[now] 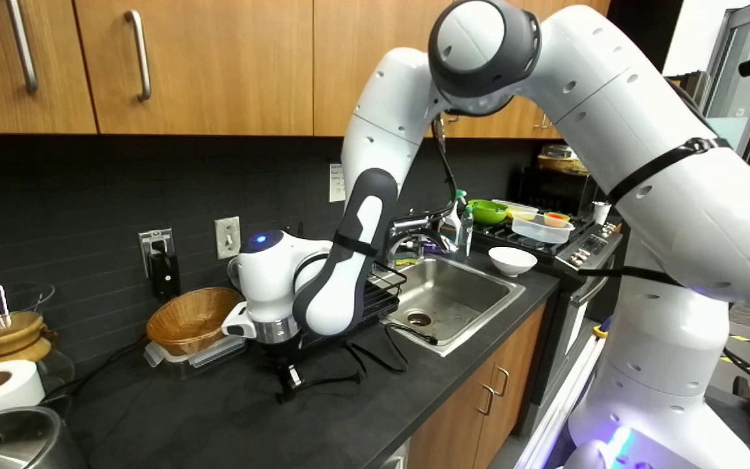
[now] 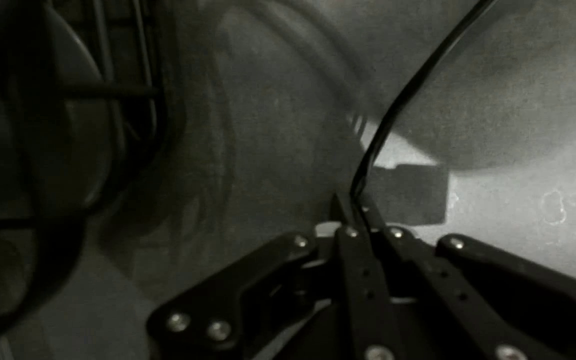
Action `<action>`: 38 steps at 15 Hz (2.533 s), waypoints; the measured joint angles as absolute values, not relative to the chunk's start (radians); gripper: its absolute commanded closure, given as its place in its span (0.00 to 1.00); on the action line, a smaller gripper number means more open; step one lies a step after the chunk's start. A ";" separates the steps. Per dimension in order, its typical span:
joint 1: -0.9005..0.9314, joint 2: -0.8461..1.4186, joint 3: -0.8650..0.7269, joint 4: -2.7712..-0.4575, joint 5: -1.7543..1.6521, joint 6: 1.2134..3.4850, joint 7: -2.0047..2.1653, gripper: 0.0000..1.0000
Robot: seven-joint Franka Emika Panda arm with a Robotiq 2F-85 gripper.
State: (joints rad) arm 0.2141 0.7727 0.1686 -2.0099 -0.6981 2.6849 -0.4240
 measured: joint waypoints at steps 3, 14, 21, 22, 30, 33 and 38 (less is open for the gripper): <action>0.232 0.783 0.169 -1.979 -0.698 2.638 -0.424 0.99; 0.243 0.808 0.185 -1.929 -0.698 2.619 -0.452 0.99; 0.238 0.820 0.207 -1.928 -0.698 2.676 -0.527 0.99; 0.238 0.822 0.212 -1.927 -0.698 2.676 -0.536 0.99; 0.256 0.830 0.235 -1.920 -0.699 2.676 -0.578 0.99; 0.257 0.834 0.240 -1.916 -0.699 2.676 -0.586 0.99; 0.260 0.837 0.244 -1.910 -0.699 2.676 -0.602 0.99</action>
